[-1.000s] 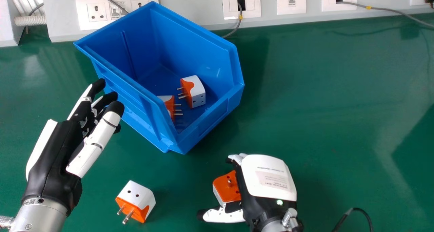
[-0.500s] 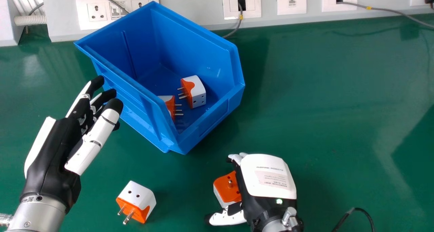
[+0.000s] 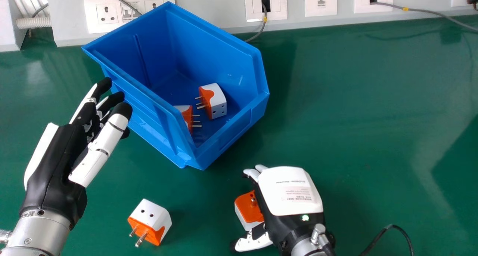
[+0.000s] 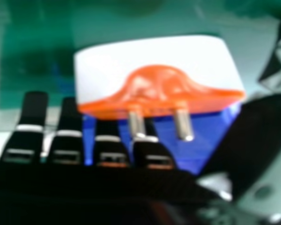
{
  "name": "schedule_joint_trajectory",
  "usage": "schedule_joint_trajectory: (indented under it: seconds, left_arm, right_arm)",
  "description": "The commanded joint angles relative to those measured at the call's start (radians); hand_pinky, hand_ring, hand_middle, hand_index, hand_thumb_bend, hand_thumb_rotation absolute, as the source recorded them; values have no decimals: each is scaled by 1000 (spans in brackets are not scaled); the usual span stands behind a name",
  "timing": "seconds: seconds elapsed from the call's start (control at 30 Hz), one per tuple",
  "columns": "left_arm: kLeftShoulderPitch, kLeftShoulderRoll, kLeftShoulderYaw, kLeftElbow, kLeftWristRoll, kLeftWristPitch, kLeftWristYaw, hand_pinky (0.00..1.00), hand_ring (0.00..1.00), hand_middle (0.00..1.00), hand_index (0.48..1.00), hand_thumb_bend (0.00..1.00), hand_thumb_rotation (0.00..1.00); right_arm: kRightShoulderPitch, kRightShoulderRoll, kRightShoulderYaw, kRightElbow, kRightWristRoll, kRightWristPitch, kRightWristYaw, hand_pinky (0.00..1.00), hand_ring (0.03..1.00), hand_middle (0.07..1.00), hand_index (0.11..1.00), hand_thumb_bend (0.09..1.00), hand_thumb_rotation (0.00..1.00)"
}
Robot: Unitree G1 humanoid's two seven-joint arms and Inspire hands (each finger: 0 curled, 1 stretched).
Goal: Pick all objects and put in blue box
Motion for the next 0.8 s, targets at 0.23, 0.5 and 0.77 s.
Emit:
schedule_joint_trajectory:
  seconds: [0.23, 0.5, 0.77]
  left_arm:
    - [-19, 15, 2, -9, 0, -8, 1, 822, 912, 934, 957, 450, 712]
    - [-17, 14, 4, -12, -3, -5, 1, 825, 913, 934, 957, 450, 713]
    - [-19, 19, 10, -8, -9, -5, -3, 827, 914, 935, 958, 442, 713]
  right_arm:
    - [-8, -16, 10, 99, -12, -29, -70, 733, 810, 843, 793, 445, 286]
    - [-14, -4, 8, 113, -10, -24, -93, 731, 802, 836, 785, 421, 283]
    - [-11, -7, -3, 80, 4, -27, -71, 729, 800, 833, 783, 417, 287]
